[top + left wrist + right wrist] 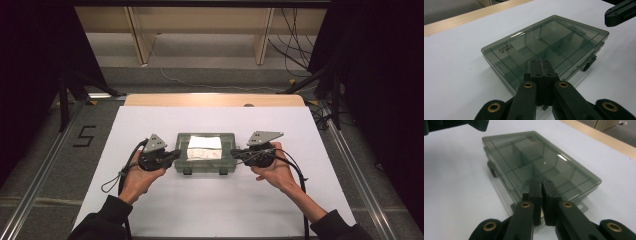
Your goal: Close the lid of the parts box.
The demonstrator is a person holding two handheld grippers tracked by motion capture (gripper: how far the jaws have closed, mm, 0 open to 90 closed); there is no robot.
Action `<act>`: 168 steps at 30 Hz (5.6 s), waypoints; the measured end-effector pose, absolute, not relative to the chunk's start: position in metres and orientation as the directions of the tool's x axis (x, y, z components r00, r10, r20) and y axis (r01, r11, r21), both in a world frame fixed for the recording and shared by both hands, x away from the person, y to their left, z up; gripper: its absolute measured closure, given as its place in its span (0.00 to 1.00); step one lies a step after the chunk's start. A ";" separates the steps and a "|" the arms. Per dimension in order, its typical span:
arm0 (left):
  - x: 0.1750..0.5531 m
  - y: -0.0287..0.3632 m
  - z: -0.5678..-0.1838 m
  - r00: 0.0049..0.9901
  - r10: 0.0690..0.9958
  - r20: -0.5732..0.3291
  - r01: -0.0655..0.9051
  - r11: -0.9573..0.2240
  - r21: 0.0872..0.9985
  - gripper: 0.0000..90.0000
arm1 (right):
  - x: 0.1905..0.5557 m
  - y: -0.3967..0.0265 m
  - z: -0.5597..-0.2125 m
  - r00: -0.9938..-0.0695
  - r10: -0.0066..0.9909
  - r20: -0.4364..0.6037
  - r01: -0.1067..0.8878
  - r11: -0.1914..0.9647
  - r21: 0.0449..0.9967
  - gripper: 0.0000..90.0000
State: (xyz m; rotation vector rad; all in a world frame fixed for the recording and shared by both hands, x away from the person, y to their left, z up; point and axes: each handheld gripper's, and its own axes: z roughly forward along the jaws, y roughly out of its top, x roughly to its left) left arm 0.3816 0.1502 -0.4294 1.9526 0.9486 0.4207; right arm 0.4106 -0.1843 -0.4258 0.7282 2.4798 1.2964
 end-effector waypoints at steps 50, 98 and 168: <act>0.385 0.151 -0.454 0.650 0.757 -0.058 0.501 -0.370 0.782 1.00 | 0.412 -0.178 -0.450 -0.856 0.516 -0.013 0.332 0.570 0.752 1.00; 0.358 0.150 -0.430 0.688 0.718 -0.105 0.312 -0.162 0.936 0.30 | 0.371 -0.214 -0.412 -0.745 0.662 0.084 0.276 0.192 0.942 0.24; 0.307 0.150 -0.419 0.699 0.707 -0.111 0.280 -0.128 0.952 0.18 | 0.308 -0.230 -0.417 -0.739 0.669 0.079 0.265 0.181 0.947 0.18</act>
